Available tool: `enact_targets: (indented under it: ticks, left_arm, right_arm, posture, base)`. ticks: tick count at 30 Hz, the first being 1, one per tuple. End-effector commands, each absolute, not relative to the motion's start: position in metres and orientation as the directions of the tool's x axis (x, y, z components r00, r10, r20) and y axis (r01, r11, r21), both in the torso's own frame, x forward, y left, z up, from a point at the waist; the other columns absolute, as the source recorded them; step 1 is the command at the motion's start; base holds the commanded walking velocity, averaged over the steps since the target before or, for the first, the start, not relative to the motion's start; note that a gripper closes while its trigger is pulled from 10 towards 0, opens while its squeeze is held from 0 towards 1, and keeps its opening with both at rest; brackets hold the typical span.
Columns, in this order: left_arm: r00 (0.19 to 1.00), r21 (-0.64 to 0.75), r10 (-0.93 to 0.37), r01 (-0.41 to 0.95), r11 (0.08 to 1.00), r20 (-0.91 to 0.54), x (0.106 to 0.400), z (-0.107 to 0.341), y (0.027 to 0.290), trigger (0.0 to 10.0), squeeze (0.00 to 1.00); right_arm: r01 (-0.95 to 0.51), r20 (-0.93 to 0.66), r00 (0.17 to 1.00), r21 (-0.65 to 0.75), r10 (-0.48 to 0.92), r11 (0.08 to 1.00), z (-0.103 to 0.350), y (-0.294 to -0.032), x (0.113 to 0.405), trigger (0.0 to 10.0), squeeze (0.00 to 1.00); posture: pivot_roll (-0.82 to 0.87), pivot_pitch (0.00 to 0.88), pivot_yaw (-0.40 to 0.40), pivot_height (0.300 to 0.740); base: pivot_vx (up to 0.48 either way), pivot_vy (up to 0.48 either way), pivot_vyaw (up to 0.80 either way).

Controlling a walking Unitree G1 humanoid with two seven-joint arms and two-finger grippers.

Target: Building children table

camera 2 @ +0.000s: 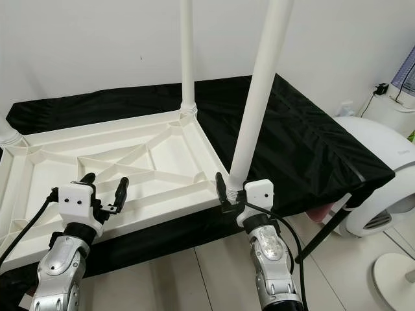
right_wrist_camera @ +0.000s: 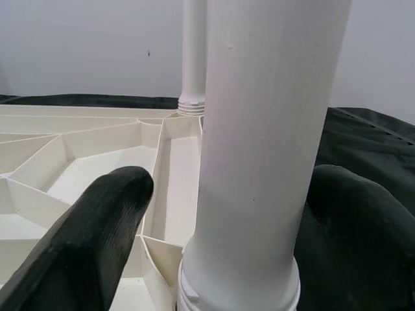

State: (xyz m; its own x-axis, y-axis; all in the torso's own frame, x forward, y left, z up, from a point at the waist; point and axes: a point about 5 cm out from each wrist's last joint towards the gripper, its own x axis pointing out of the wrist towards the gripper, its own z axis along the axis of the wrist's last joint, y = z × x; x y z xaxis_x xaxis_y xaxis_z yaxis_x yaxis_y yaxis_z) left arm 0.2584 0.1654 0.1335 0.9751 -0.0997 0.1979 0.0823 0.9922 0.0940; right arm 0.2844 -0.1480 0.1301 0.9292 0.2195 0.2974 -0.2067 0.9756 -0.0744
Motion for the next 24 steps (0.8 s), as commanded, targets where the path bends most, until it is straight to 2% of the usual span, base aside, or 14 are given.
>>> enact_targets:
  ticks: [1,24]
  left_arm:
    - [0.976,0.01,0.051,-0.054,0.998,0.212,0.257,0.1335,0.1606,10.0,0.0]
    - [0.976,0.013,0.04,-0.044,0.999,0.213,0.2571,0.1326,0.1584,10.0,0.0]
  right_arm:
    - [-0.199,0.287,0.934,-0.073,0.212,0.977,0.1295,-0.1497,0.2845,10.0,0.0]
    - [-0.193,0.282,0.937,-0.079,0.208,0.978,0.1289,-0.1511,0.2848,10.0,0.0]
  posture:
    - [-0.04,0.029,0.008,0.74]
    - [-0.04,0.029,0.006,0.74]
  base:
    - [0.0,0.0,0.0]
    - [0.0,0.0,0.0]
